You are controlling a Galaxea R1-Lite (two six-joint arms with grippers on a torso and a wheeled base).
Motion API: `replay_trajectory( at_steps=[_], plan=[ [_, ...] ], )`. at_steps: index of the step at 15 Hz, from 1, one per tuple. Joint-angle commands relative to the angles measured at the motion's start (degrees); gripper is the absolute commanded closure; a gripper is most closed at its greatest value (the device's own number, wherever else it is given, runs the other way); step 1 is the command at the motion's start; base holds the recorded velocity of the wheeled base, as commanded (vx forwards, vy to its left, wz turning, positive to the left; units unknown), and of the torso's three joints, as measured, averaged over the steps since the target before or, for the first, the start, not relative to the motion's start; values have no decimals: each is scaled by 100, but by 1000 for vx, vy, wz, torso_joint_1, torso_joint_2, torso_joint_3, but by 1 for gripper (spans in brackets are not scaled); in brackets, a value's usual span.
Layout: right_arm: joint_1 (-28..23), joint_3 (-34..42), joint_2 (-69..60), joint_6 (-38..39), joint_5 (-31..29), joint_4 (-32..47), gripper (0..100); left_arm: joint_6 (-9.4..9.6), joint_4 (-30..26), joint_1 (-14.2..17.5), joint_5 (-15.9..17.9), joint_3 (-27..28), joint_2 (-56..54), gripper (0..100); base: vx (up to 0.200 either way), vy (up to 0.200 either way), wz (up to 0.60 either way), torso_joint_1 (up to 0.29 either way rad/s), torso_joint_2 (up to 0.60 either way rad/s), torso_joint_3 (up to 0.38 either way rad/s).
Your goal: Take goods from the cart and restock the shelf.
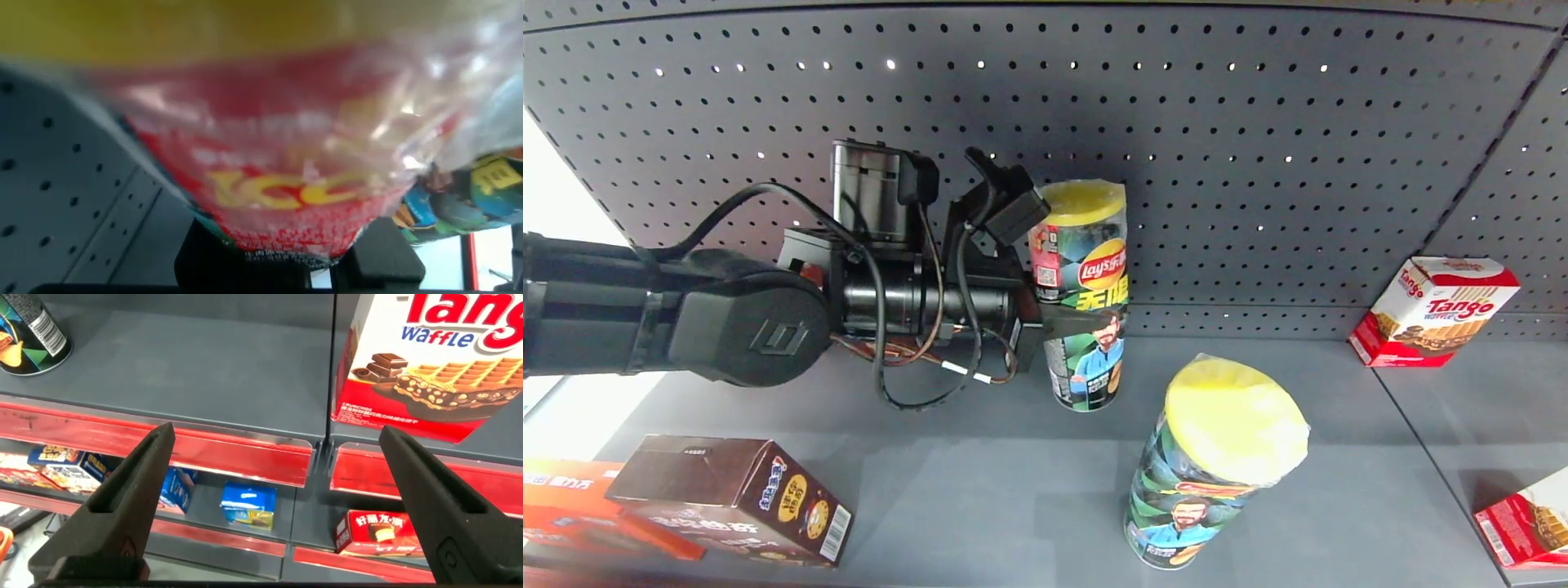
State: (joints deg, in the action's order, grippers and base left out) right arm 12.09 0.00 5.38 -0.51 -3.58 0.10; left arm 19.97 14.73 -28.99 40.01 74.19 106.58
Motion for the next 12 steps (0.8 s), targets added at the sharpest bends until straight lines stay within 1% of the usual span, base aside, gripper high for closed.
replay_trajectory(
  at_steps=[1,2,4,5,6,8,9,12],
  plan=[
    [4,0,16,-2,-2,-1,0,7,-58,16,7,227,249,100,0,0,0,0,0,0],
    [4,0,16,-2,-2,-1,0,7,-84,25,7,438,390,100,0,0,0,0,0,0],
    [4,0,16,-2,-2,-1,0,7,-102,25,7,667,557,100,0,0,0,0,0,0],
    [4,0,16,-2,-2,-1,0,16,-312,25,7,939,697,100,0,0,0,0,0,0],
    [4,0,16,-2,-2,-1,0,95,-585,34,7,1203,785,100,0,0,0,0,0,0],
    [4,0,16,-2,-2,-1,0,367,-936,60,7,1519,926,100,0,0,0,0,0,0],
    [4,0,16,-2,-2,-1,0,429,-998,69,7,1572,952,100,0,0,0,0,0,0],
    [4,0,16,-2,-2,-1,0,473,-1016,78,7,1590,1102,100,0,0,0,0,0,0]
  ],
)
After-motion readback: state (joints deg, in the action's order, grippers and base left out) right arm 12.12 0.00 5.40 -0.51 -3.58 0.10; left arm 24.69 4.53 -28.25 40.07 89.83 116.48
